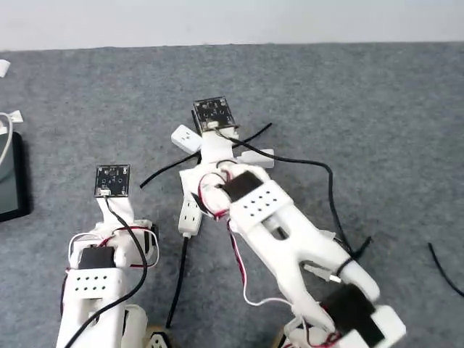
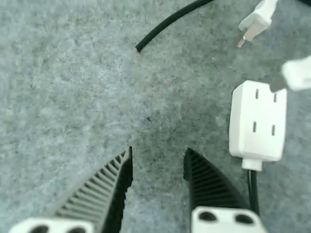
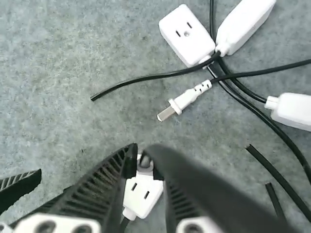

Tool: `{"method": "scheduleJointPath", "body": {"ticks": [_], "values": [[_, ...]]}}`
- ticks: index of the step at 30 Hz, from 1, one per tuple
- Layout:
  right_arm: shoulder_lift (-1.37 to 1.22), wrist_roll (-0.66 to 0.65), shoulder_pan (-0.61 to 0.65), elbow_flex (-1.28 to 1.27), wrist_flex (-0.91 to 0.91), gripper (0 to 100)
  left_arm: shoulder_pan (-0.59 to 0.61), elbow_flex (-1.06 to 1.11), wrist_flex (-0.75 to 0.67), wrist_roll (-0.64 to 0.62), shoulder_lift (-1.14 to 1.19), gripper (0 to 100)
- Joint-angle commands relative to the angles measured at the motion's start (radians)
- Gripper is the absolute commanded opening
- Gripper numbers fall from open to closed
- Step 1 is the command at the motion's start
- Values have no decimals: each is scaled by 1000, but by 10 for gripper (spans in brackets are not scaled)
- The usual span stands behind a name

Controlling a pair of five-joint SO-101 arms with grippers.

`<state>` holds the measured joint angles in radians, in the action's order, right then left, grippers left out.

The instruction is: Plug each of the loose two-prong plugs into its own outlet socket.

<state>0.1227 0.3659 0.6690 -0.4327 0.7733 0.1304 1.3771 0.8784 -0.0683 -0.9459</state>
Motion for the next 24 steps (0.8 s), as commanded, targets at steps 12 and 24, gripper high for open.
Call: {"method": "scheduleJointPath", "body": {"ticks": [12, 24], "values": [[-96, 11, 10, 77, -13, 8, 3, -7, -40, 5, -20, 111], [-90, 31, 5, 52, 35, 8, 3, -5, -40, 6, -20, 111]]}}
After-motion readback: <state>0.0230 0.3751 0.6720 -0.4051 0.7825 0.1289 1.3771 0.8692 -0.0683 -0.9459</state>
